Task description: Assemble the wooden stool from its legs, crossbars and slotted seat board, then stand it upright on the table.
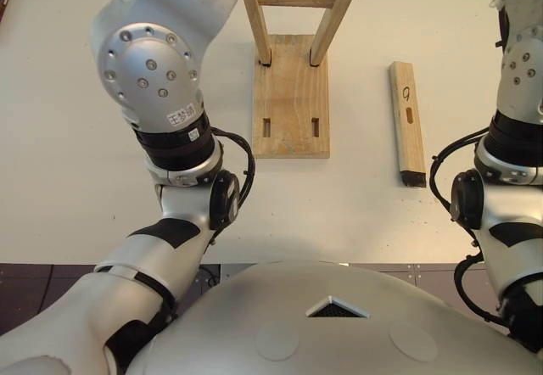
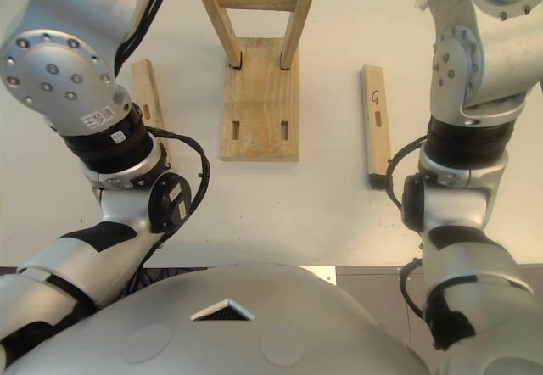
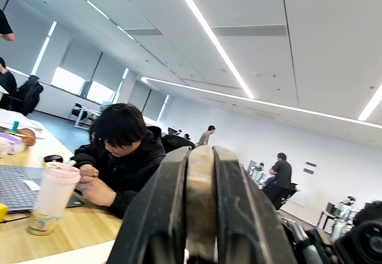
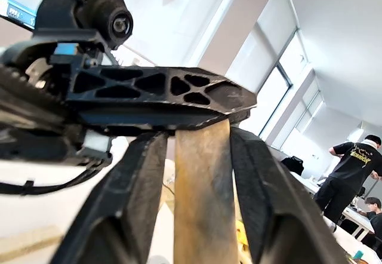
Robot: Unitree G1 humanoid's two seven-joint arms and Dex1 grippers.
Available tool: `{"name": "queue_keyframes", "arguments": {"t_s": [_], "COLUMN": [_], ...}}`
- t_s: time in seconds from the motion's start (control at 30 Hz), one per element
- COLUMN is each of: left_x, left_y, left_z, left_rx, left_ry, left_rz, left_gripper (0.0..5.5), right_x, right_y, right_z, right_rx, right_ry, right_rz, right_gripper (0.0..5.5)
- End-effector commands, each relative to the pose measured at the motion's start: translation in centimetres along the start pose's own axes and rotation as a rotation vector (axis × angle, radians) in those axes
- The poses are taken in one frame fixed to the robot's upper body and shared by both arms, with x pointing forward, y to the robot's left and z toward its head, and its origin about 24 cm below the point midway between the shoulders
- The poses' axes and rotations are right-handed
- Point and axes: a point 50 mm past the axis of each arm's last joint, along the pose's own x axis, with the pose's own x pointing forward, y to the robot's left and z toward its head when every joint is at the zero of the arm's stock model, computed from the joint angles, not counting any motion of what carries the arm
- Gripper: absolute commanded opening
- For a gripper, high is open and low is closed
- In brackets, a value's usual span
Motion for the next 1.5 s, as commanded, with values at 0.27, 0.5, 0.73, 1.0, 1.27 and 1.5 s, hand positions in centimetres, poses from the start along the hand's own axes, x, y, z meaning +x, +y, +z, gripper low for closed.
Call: {"name": "queue_keyframes", "arguments": {"t_s": [0.27, 0.5, 0.73, 1.0, 1.27, 1.5], "left_x": [-9.0, -15.8, -17.0, -17.6, -18.7, -19.6], "left_y": [6.7, 9.9, 13.4, 13.6, 12.4, 11.5], "left_z": [7.4, 5.0, 0.3, 0.1, 1.2, 0.4], "left_rx": [0.263, 0.315, 0.269, 0.279, 0.292, 0.267], "left_ry": [-0.055, 0.079, 0.255, 0.287, 0.38, 0.386], "left_rz": [0.41, 0.766, 0.844, 0.87, 0.897, 0.924], "left_gripper": [0.38, 0.38, 0.38, 0.38, 0.38, 0.38], "right_x": [-2.6, -6.6, -11.8, -13.9, -15.3, -15.2], "right_y": [-1.7, -10.5, -11.4, -10.3, -9.7, -9.6], "right_z": [-0.7, 2.8, 0.5, -1.6, -2.2, -2.8], "right_rx": [0.119, 0.202, 0.094, 0.057, 0.039, 0.035], "right_ry": [0.1, -0.11, -0.052, -0.014, 0.022, 0.044], "right_rz": [-0.081, -0.659, -1.021, -1.147, -1.196, -1.184], "right_gripper": [2.7, 1.35, 0.21, 0.0, 0.0, 0.0]}}
